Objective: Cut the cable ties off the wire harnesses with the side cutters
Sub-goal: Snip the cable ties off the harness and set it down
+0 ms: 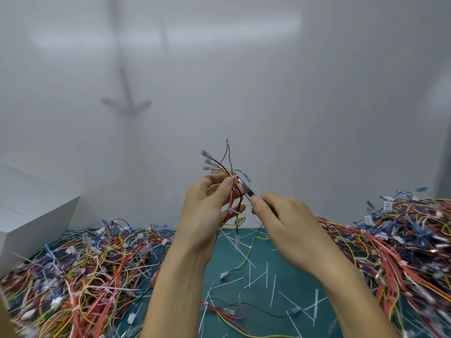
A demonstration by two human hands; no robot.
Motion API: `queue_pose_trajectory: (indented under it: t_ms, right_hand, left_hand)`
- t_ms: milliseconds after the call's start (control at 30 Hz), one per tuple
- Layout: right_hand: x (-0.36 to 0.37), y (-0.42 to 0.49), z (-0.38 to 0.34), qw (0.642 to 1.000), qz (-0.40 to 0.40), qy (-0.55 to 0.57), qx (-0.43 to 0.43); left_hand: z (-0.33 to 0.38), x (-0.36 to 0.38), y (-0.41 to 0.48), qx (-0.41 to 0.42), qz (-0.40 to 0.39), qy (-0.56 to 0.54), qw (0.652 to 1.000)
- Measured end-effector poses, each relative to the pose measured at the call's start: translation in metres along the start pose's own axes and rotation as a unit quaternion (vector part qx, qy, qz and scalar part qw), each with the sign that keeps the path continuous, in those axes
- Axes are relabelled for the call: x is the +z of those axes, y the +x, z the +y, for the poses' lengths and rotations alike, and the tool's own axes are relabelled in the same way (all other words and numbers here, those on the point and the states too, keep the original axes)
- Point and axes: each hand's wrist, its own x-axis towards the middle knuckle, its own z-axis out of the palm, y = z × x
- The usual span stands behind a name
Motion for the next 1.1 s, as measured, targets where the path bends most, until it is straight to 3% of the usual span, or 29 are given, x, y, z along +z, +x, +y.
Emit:
queue_pose_trajectory:
  t_ms: [533,1100]
  right_hand:
    - [-0.0029,-0.0017,-0.0069,1.0,0.023,0.0,-0.016]
    - [-0.0036,-0.0019,-0.0037,0.999,-0.004,0.032,-0.004]
  left_hand:
    - [0.0026,0.0026,-0.0041,0.029,-0.008,0.057,0.998]
    - [0.0028,-0.0012,-0.0028,0.03,-0.007,0.069,0.997]
